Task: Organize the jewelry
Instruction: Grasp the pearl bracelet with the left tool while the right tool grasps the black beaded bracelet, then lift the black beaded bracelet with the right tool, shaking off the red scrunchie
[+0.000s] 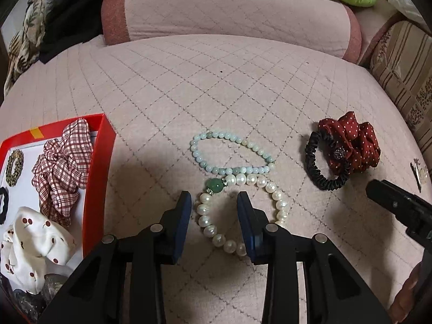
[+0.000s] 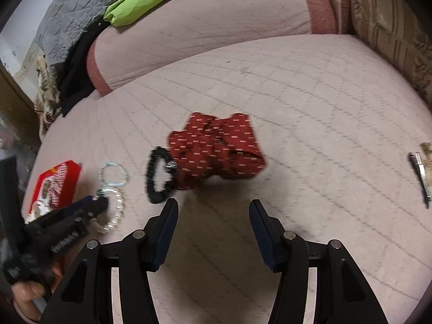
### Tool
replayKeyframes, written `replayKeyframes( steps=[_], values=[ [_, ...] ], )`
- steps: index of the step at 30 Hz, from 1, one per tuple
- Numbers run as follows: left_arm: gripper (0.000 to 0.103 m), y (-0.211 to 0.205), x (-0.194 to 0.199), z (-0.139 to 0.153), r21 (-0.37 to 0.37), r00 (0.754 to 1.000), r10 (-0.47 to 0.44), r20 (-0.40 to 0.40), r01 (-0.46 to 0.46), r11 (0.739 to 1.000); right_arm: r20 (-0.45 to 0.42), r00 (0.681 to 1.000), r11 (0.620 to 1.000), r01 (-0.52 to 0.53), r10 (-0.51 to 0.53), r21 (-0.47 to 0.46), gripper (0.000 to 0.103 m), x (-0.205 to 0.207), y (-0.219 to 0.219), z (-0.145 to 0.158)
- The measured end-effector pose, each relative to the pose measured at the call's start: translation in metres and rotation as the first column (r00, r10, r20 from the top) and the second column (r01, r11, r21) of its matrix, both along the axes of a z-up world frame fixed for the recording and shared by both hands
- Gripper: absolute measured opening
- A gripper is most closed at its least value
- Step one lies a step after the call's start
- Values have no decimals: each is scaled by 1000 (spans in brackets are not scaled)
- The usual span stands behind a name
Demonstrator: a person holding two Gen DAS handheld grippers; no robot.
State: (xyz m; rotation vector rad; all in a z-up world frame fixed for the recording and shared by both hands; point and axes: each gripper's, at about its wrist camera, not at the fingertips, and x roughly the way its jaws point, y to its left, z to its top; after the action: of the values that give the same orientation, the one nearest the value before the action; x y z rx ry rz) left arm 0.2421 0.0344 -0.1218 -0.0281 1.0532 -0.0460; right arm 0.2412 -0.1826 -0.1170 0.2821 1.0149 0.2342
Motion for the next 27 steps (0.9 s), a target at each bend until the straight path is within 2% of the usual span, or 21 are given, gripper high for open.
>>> replayKeyframes(
  steps=[2, 4, 7, 11, 13, 14, 15, 17, 20, 27],
  values=[
    [18, -1, -1, 0, 14, 1000, -1, 4, 1, 1000, -3, 1000, 999, -24, 24, 35, 59, 0, 7, 0],
    [9, 0, -2, 1, 3, 1000, -1, -1, 1, 1000, -11, 999, 998, -47, 48, 48, 59, 2, 17, -2],
    [9, 2, -5, 2, -25, 1000, -5, -9, 5, 1000, -36, 998, 997, -58, 60, 51, 59, 11, 32, -10],
    [9, 1, -9, 1, -18, 1000, -9, -1, 9, 1000, -5, 999, 999, -43, 44, 22, 59, 23, 50, -11],
    [9, 1, -10, 2, -28, 1000, -8, -5, 8, 1000, 7, 1000, 1000, -29, 29, -9, 44, 26, 56, -11],
    [9, 1, -12, 2, -40, 1000, -12, -10, 12, 999, 10, 1000, 999, -20, 21, -38, 27, 26, 58, -11],
    [9, 1, -15, 2, -50, 1000, -15, -14, 14, 999, 11, 1000, 998, -10, 11, -64, 17, 26, 59, -13],
    [9, 1, -23, 4, -70, 1000, -21, -21, 20, 997, 3, 1000, 998, -3, 3, -58, 10, 21, 54, -14],
    [9, 0, -41, 5, -103, 999, -32, -33, 28, 994, -22, 1000, 999, -2, 1, -36, 9, 7, 41, -13],
    [9, -1, -89, 6, -130, 998, -54, -45, 48, 990, -61, 998, 999, -28, 26, -46, 10, -60, 11, -8]
  ],
)
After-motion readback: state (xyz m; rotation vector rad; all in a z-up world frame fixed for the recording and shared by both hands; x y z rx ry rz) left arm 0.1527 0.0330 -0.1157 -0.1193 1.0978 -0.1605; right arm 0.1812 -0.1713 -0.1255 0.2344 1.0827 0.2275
